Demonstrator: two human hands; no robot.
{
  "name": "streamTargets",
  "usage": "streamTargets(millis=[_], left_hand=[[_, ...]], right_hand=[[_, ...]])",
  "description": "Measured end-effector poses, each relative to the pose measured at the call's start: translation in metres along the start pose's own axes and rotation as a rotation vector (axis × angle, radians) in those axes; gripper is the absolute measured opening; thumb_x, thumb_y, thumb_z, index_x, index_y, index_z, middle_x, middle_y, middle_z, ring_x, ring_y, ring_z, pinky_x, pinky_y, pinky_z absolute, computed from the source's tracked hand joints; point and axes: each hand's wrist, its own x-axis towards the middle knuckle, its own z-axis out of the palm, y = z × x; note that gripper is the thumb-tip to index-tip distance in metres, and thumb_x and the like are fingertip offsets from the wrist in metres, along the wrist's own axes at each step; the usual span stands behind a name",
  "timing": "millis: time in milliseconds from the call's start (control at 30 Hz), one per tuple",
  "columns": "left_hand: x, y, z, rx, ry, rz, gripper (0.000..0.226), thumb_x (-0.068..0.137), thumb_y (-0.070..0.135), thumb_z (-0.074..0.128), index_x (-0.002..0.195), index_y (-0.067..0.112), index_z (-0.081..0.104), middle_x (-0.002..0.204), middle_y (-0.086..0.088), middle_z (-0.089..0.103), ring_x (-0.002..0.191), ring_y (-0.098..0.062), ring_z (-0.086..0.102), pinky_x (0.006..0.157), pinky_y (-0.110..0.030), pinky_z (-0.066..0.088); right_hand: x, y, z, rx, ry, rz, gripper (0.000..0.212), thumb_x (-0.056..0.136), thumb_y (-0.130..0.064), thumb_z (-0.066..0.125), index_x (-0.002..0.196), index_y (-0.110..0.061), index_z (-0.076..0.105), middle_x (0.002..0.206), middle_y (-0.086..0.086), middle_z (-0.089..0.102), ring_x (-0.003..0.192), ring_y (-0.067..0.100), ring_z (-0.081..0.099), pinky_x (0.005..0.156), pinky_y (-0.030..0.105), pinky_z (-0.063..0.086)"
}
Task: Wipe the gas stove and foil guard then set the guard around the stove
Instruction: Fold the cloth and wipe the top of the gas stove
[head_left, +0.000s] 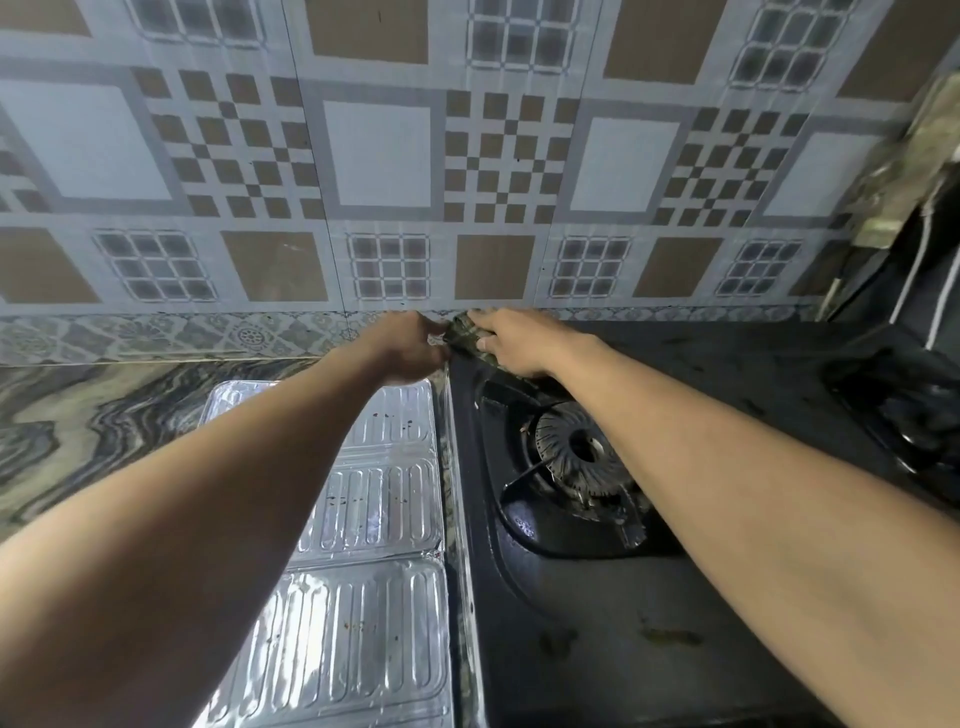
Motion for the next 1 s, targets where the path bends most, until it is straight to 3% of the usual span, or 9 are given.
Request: streamTargets(millis=[100,167,267,400,500,633,900,1000], left_hand=[[-0.001,0.001,0.0,-0.011,-0.002,-0.004,0.051,0.099,0.039,0.055,0.148,0.028,0.043,0.148,-0.014,0.048,0.133,-0.033,0.046,0.116,-0.047,0.028],[-0.001,0.003,0.0,-0.007,-0.003,-0.01,0.05,0.099,0.036,0.055,0.147,0.027,0.043,0.146,-0.016,0.05,0.131,-0.033,0.048,0.115,-0.046,0.03],[0.002,0.007,0.0,0.006,-0.009,-0.032,0.05,0.098,0.034,0.056,0.147,0.027,0.044,0.145,-0.018,0.051,0.126,-0.033,0.052,0.111,-0.043,0.035],[0.003,0.014,-0.001,-0.001,-0.01,-0.063,0.065,0.092,0.052,0.059,0.149,0.029,0.04,0.149,-0.015,0.046,0.134,-0.035,0.045,0.114,-0.046,0.032],[0.006,0.018,0.004,0.026,0.021,-0.091,0.062,0.096,0.046,0.055,0.153,0.032,0.033,0.152,-0.012,0.044,0.138,-0.035,0.041,0.115,-0.047,0.031],[0.01,0.028,0.006,0.027,0.012,-0.127,0.049,0.098,0.03,0.054,0.146,0.036,0.046,0.144,-0.011,0.052,0.129,-0.031,0.048,0.108,-0.043,0.038],[0.012,0.041,0.004,0.082,0.037,-0.175,0.052,0.094,0.018,0.055,0.145,0.031,0.05,0.138,-0.011,0.057,0.123,-0.03,0.052,0.106,-0.041,0.04],[0.015,0.041,0.004,0.107,0.043,-0.185,0.053,0.093,0.019,0.055,0.144,0.033,0.05,0.139,-0.011,0.057,0.124,-0.03,0.052,0.106,-0.04,0.041]], right_hand=[[0.001,-0.005,0.003,-0.065,-0.001,-0.048,0.06,0.105,-0.005,0.038,0.159,-0.017,0.015,0.167,0.008,0.007,0.153,0.03,0.011,0.121,0.043,0.018],[0.002,-0.009,0.006,-0.07,0.012,-0.059,0.059,0.105,-0.004,0.036,0.159,-0.013,0.016,0.167,0.009,0.008,0.152,0.03,0.014,0.12,0.041,0.016],[0.006,-0.008,0.006,-0.081,-0.04,-0.061,0.054,0.108,-0.019,0.033,0.158,-0.008,0.015,0.166,0.012,0.012,0.15,0.033,0.018,0.119,0.042,0.017],[0.016,0.002,-0.004,-0.078,-0.106,-0.012,0.049,0.106,-0.021,0.037,0.153,-0.01,0.031,0.161,0.013,0.027,0.142,0.035,0.034,0.115,0.046,0.03],[0.019,0.01,-0.009,-0.102,-0.112,-0.014,0.045,0.104,-0.018,0.04,0.148,-0.009,0.04,0.156,0.013,0.037,0.137,0.034,0.041,0.112,0.045,0.035],[0.024,0.027,-0.014,-0.131,-0.12,-0.025,0.047,0.105,-0.016,0.039,0.151,-0.007,0.037,0.158,0.014,0.034,0.14,0.036,0.038,0.114,0.045,0.033],[0.029,0.056,-0.019,-0.031,-0.113,-0.041,0.06,0.099,-0.004,0.042,0.155,-0.023,0.031,0.162,0.006,0.028,0.144,0.03,0.033,0.114,0.033,0.03],[0.031,0.058,-0.018,0.018,-0.126,-0.061,0.054,0.104,-0.018,0.045,0.156,-0.019,0.03,0.163,0.004,0.026,0.147,0.027,0.03,0.114,0.031,0.025]])
